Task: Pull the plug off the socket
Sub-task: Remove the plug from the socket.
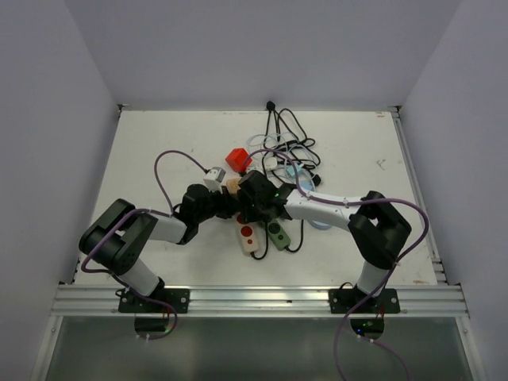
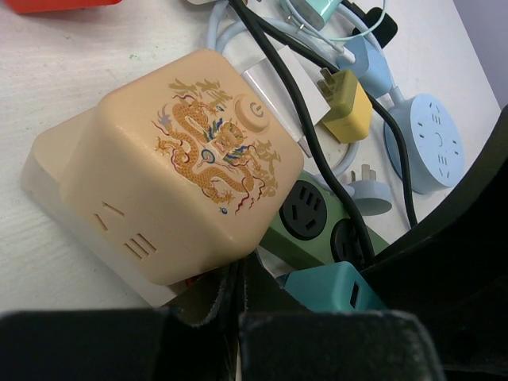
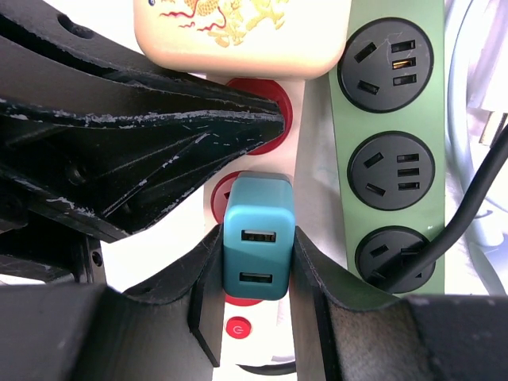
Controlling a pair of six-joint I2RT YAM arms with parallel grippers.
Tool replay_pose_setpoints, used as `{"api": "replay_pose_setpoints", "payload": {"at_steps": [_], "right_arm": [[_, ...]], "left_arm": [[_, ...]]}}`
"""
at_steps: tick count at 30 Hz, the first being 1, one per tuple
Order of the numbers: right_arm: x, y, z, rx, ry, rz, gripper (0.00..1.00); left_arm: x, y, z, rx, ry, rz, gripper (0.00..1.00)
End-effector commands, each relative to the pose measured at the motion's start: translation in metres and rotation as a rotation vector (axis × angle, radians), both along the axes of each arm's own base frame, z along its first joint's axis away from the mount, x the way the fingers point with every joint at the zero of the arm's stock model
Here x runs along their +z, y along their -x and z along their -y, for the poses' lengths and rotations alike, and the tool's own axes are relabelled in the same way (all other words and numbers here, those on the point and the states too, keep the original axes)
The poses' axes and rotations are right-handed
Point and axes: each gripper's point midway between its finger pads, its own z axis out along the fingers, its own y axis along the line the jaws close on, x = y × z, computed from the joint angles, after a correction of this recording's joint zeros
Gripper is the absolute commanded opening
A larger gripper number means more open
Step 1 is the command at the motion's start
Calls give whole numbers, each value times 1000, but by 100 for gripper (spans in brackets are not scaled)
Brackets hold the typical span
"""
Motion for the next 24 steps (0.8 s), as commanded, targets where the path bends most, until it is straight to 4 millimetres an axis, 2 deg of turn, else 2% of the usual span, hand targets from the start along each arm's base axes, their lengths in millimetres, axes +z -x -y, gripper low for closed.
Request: {"api": "replay_pose_setpoints", "payload": {"at_steps": [1,3,4,5,6,7,9,10,13,15,16,17,19,20,21,22,23,24], "right_arm": [[88,30,-66,192,-310,-6,14],[85,30,-63,194,-259,14,11],[84,22,-59,161,-212,56,10],[78,21,-57,170,-157,79,7],[82,26,-59,179,-113,96,2],[81,21,-57,158,-72,129,0],[79,28,-64,180,-16,146,0],[78,22,-61,153,28,183,0],[71,24,-60,152,138,215,0],[67,27,-60,160,151,209,0],[67,28,-60,164,144,207,0],[72,30,-68,171,85,197,0],[76,36,-66,181,12,168,0],[79,45,-72,203,-64,110,0],[75,38,-70,189,-125,83,0],[88,37,-69,182,-194,78,0],[96,26,-70,147,-278,67,0],[89,37,-67,177,-319,-2,0]], "left_arm": [[-86,47,-48,47,-266,-270,0],[-86,47,-47,46,-265,-270,0],[-86,47,-48,47,-266,-270,0],[-86,47,-48,47,-266,-270,0],[-87,47,-48,45,-268,-273,0],[-86,47,-48,46,-268,-271,0],[-86,47,-47,45,-267,-271,0],[-86,46,-47,45,-267,-271,0],[-87,47,-47,45,-268,-273,0],[-87,47,-47,44,-267,-273,0],[-87,47,-47,43,-268,-272,0],[-87,47,-47,43,-268,-272,0],[-87,47,-47,45,-268,-273,0],[-87,47,-47,44,-268,-274,0],[-87,47,-48,46,-268,-274,0],[-88,47,-47,43,-269,-276,0],[-88,47,-47,41,-269,-275,0],[-89,48,-47,40,-269,-278,0]]}}
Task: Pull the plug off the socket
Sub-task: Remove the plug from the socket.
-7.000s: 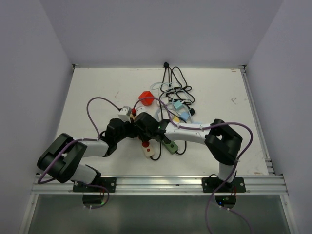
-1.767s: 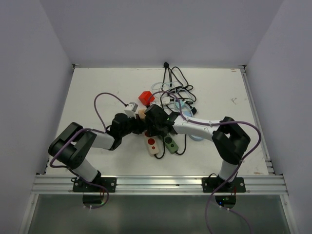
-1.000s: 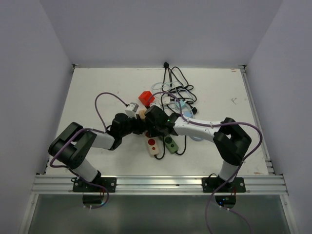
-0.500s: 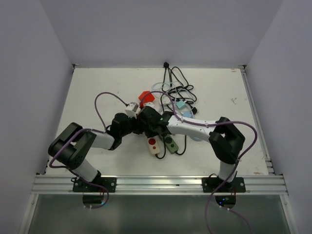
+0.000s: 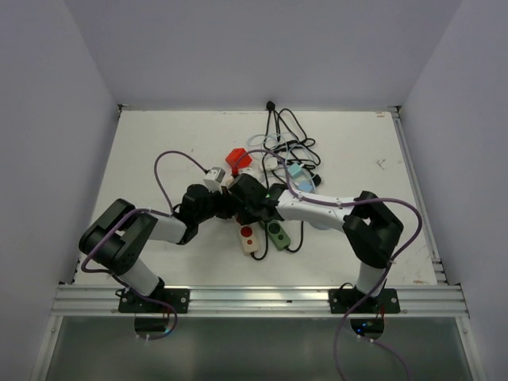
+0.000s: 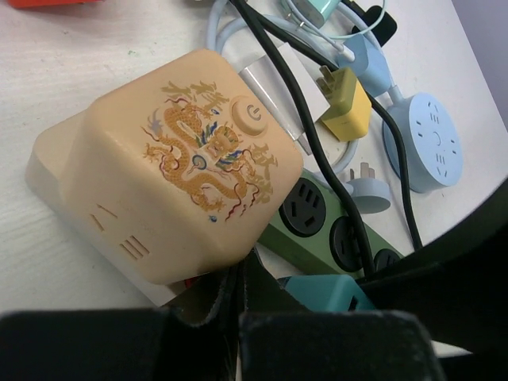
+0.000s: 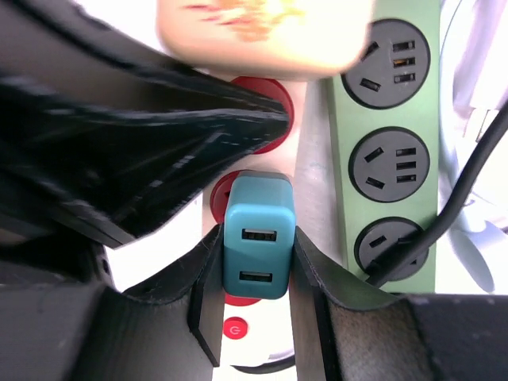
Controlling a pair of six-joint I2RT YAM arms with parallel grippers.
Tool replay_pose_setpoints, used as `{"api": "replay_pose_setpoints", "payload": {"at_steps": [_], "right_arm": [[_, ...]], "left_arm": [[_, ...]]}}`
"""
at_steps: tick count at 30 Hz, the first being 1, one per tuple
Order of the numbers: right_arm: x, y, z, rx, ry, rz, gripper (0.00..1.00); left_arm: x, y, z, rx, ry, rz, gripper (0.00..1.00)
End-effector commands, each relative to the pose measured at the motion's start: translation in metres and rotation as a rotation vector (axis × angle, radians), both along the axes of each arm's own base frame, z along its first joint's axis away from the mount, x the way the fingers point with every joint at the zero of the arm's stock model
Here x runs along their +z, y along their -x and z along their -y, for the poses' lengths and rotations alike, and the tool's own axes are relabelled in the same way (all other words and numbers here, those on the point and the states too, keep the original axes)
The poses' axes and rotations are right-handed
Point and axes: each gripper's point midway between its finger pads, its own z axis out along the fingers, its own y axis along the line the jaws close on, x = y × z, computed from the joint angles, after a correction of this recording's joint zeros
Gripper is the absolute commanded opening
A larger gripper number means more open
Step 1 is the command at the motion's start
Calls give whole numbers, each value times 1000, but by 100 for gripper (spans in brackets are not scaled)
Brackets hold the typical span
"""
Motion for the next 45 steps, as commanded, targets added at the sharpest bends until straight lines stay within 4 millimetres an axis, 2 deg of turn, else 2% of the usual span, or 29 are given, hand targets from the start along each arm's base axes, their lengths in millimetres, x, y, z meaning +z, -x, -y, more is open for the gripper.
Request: {"api": "replay_pose_setpoints", "payload": {"at_steps": [1,5,11,14,19,24,27,28,31,37,39,45], "right_arm": [[96,33,-62,170,-532,-114,0],[99,30,-59,163,-589,-154,0],[110,30,-65,192,-627,-168,0],[117,14,-49,160,-501,-79,0],[120,5,-35,150,-404,-13,0],[112,-2,-23,138,-256,84,0],[100,2,-22,166,-160,130,0],[98,-4,-18,148,-121,173,0],[92,-1,-12,147,-27,221,0],[86,11,-24,167,-154,166,0],[84,18,-31,178,-258,113,0],[68,21,-23,109,-399,16,0]], "left_arm": [[-86,45,-47,39,-271,-264,0],[-87,46,-47,39,-272,-268,0],[-89,46,-47,40,-274,-274,0],[-89,47,-47,40,-275,-275,0],[-90,47,-47,42,-274,-276,0],[-89,47,-49,51,-274,-274,0],[-90,49,-49,52,-272,-280,0],[-90,49,-49,53,-270,-279,0],[-91,50,-49,56,-266,-281,0],[-90,50,-50,66,-264,-275,0],[-89,51,-50,67,-263,-274,0],[-88,51,-51,77,-260,-268,0]]}}
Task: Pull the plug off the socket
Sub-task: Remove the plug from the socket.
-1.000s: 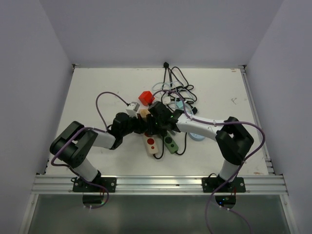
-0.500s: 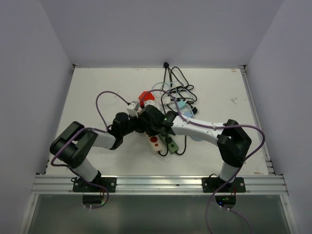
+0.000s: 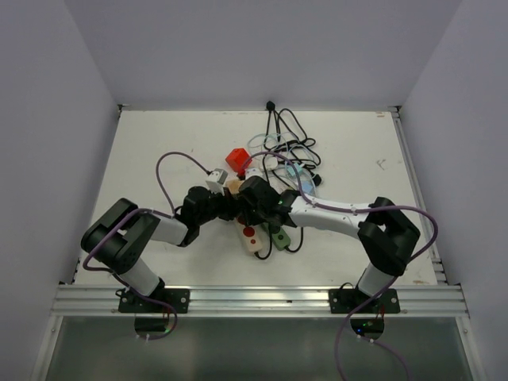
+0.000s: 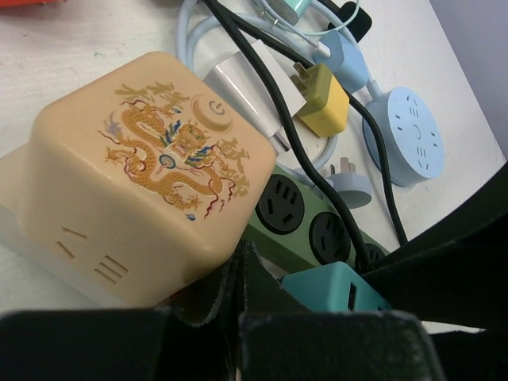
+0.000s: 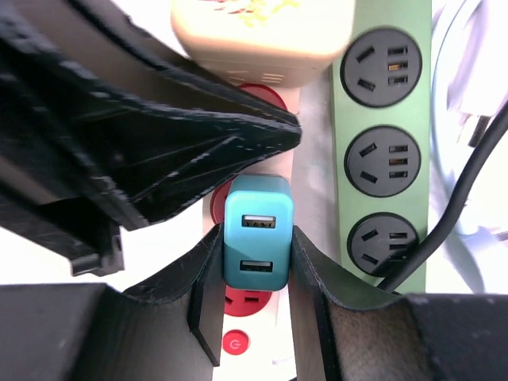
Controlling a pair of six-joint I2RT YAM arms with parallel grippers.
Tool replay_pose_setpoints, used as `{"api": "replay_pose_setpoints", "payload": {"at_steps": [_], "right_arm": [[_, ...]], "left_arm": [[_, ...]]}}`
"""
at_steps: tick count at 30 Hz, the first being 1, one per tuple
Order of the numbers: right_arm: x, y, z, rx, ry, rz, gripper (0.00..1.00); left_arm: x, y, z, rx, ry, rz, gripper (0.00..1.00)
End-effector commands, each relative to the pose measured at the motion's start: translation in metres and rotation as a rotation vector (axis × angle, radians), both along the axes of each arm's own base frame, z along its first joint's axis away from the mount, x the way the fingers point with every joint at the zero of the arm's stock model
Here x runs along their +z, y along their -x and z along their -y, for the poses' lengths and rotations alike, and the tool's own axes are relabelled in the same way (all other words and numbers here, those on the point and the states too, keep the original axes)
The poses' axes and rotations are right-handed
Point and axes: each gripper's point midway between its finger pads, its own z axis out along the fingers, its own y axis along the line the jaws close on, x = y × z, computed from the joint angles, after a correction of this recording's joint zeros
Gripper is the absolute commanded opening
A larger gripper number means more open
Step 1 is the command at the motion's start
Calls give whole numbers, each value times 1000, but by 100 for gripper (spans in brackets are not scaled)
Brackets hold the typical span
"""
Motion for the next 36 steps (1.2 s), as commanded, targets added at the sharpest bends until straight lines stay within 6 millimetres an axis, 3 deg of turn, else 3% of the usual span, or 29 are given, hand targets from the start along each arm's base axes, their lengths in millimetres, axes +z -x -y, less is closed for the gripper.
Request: {"api": "replay_pose_setpoints", "payload": {"at_steps": [1,5,13,17,22,31,36], "right_arm": [[56,20,-31,57,-293,-36,0],[37,13,-12,-17,-338,-89,0],[41,15,-15,6,-423,-151,0],[50,4,0,-7,-221,-8,0],[53,7,6,10,-101,68,0],[47,15,-4,53,148,203,0],[52,24,-13,74,92,178,0]], "left_arm": [[-95,49,-60,103,-289,-306,0],[-93,53,-58,98,-274,-297,0],[-95,56,-57,97,-263,-310,0],[-95,55,-57,102,-268,-307,0],[-97,55,-56,93,-274,-317,0],[-99,55,-57,88,-282,-324,0],[-97,56,-55,79,-275,-322,0]]}}
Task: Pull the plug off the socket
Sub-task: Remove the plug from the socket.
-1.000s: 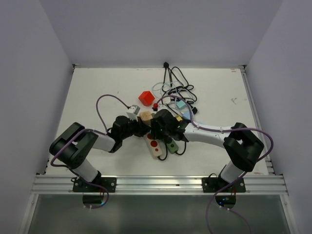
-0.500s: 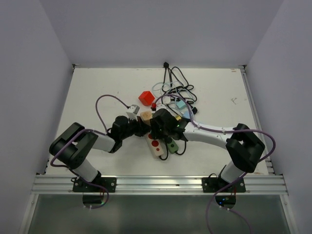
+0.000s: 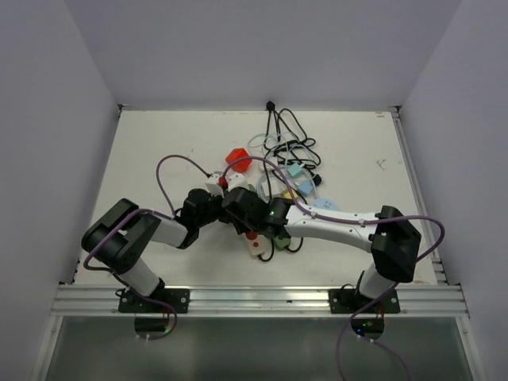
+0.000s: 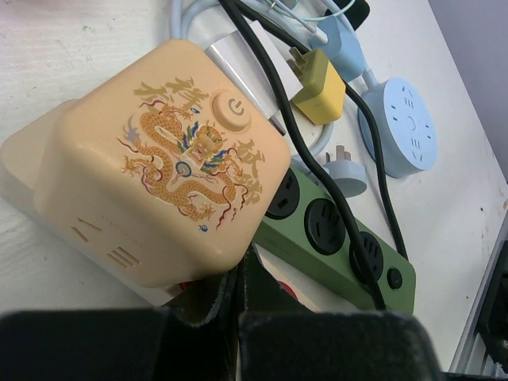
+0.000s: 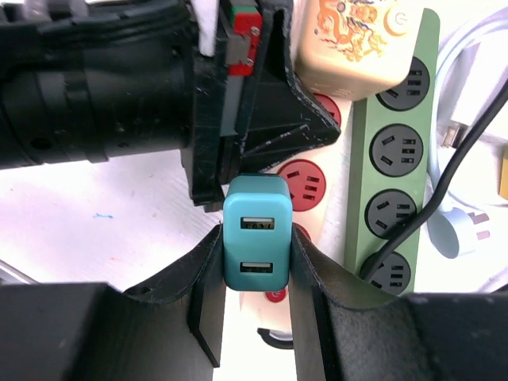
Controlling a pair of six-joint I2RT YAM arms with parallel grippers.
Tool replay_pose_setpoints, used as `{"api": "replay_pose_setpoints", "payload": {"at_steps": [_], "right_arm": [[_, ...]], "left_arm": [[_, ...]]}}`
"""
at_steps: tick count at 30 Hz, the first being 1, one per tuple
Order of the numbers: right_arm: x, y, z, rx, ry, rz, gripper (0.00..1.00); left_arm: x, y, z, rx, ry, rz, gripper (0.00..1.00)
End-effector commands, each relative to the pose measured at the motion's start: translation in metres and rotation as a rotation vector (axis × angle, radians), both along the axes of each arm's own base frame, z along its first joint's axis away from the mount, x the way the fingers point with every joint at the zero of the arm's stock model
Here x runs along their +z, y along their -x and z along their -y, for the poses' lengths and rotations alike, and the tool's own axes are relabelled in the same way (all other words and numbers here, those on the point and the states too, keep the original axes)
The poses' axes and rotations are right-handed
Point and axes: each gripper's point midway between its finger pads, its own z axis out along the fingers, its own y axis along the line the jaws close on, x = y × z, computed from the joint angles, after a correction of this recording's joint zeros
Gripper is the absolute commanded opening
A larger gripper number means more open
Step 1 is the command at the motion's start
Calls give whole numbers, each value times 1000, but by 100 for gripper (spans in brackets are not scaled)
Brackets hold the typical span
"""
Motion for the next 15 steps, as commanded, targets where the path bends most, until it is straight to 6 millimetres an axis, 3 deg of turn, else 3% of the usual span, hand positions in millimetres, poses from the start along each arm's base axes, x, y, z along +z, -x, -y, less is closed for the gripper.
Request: {"api": "replay_pose_setpoints", "payload": {"at_steps": [1,2,3,5,7,8,9,10,15], "right_arm": [[11,-3,5,-18,-30,-5,0],[10,-3,9,-26,-40,-11,0],[23,-5,15,-37,-74,-1,0],[22,-12,33,-75,-93,-16,0],[34,-25,54,-127,-139,-10,0],[25,-25,67,-144,-134,-26,0],[33,-26,74,-152,-170,-26,0],[23,-33,94,-200,-159,-39,0],[23,-55,140,-321,-208,-37,1]], "left_arm": [[-88,43,-55,76,-289,-271,0],[-88,43,-56,77,-291,-267,0],[-87,43,-56,79,-289,-263,0],[-81,41,-53,72,-271,-243,0],[-75,41,-50,59,-250,-226,0],[-72,40,-48,52,-243,-213,0],[-70,39,-48,51,-241,-204,0],[-65,38,-47,46,-236,-185,0],[-48,32,-45,33,-225,-110,2]]}}
